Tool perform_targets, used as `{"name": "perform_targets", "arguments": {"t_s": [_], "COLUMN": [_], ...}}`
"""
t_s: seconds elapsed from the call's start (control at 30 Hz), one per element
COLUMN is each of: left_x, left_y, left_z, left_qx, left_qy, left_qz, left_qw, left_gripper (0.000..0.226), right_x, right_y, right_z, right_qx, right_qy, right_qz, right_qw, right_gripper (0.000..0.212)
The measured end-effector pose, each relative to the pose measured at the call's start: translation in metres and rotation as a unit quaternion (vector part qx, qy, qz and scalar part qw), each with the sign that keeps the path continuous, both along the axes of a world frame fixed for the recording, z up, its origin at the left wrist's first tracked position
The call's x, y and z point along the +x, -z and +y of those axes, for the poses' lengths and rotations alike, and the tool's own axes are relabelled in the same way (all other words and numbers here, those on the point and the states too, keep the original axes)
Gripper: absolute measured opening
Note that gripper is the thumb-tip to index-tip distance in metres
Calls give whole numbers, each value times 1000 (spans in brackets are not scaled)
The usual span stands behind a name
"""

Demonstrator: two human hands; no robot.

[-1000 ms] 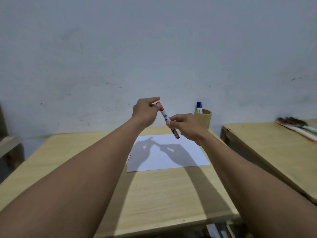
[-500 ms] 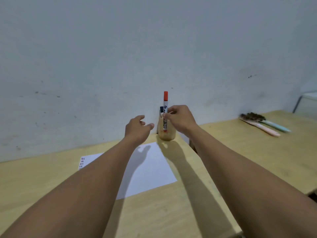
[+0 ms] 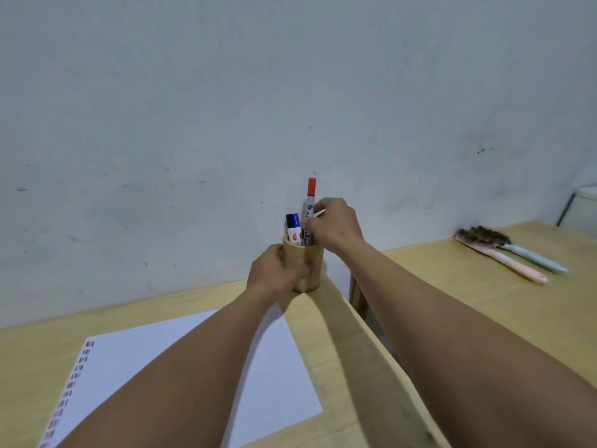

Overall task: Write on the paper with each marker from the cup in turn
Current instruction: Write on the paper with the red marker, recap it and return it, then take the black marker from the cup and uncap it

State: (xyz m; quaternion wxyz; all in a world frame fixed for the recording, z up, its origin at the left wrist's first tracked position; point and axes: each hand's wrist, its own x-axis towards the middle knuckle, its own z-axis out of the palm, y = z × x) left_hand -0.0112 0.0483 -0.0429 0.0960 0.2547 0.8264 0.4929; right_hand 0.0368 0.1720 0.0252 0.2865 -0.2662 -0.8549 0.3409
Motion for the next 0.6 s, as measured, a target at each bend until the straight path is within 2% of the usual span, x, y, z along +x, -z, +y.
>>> {"name": "perform_targets", "arguments": {"t_s": [0.2, 0.37, 0.5, 0.6], "left_x": [-3, -1, 0, 2], "left_y": [8, 11, 15, 16], "left_z": [6, 4, 6, 6], "left_qx": [39, 53, 48, 43], "left_qy": [1, 5, -9, -14], "left_qz": [-3, 6, 11, 12], "left_qw": [999, 999, 999, 999], "left_gripper": [47, 39, 33, 38], "right_x": [-14, -12, -11, -14], "right_y": [13, 18, 19, 19], "right_z": [8, 4, -5, -11], "right_qx": [19, 23, 24, 35], "right_qy": [33, 57, 26, 11], "right_qz": [-68, -54, -57, -91], "right_qw": [997, 997, 998, 995], "right_gripper": [13, 10, 6, 14]}}
